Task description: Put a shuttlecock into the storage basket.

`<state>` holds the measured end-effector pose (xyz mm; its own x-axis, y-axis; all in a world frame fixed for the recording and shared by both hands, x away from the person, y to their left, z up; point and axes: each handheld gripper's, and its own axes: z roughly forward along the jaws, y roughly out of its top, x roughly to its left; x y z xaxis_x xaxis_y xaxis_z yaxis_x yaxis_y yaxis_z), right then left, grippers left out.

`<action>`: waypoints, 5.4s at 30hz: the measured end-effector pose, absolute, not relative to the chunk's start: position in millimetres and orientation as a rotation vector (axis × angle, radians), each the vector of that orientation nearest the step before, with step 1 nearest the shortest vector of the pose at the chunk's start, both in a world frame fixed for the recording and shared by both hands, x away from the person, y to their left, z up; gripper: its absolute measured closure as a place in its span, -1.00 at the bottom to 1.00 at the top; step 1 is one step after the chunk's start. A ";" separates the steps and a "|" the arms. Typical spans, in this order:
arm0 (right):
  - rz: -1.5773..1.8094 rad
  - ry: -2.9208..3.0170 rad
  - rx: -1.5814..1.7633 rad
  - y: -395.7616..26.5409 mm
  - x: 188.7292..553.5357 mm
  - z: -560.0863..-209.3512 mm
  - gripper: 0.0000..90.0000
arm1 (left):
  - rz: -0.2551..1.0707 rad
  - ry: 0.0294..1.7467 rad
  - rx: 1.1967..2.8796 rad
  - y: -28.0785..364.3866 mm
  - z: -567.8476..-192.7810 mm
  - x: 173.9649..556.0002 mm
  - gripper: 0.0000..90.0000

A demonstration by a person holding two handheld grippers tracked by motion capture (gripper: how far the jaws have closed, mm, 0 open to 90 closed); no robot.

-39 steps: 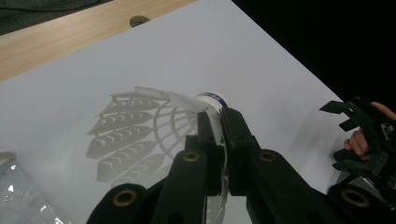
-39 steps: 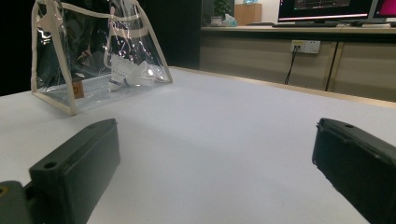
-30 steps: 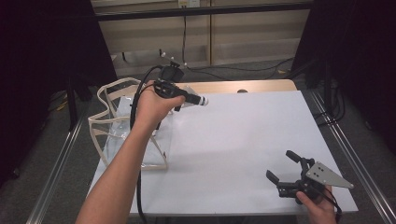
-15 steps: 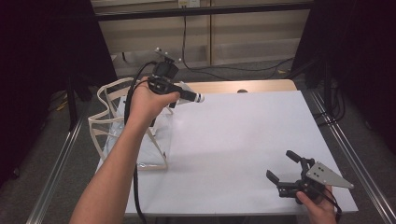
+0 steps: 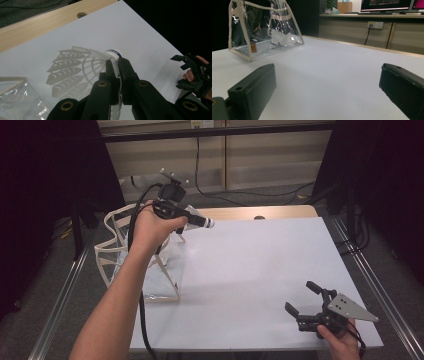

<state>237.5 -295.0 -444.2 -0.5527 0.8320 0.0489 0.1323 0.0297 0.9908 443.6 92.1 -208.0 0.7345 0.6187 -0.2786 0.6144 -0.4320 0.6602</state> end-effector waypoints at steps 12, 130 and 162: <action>1.571 1.740 0.980 -295.0 237.5 -444.2 -0.99 | 0.018 0.928 2.148 95.2 -204.6 442.7 0.95; 1.574 1.740 0.983 -294.4 236.8 -443.9 -0.98 | 0.144 1.039 2.106 176.0 -190.9 451.5 0.95; 1.568 1.743 0.981 -294.4 237.2 -444.3 -0.98 | 0.174 1.069 2.101 194.3 -194.7 456.5 0.95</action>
<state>237.2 -294.4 -444.3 -0.5537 0.8314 0.0473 0.1348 0.0334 0.9903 456.5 194.3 -194.7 0.6405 0.7400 -0.2054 0.6368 -0.3623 0.6806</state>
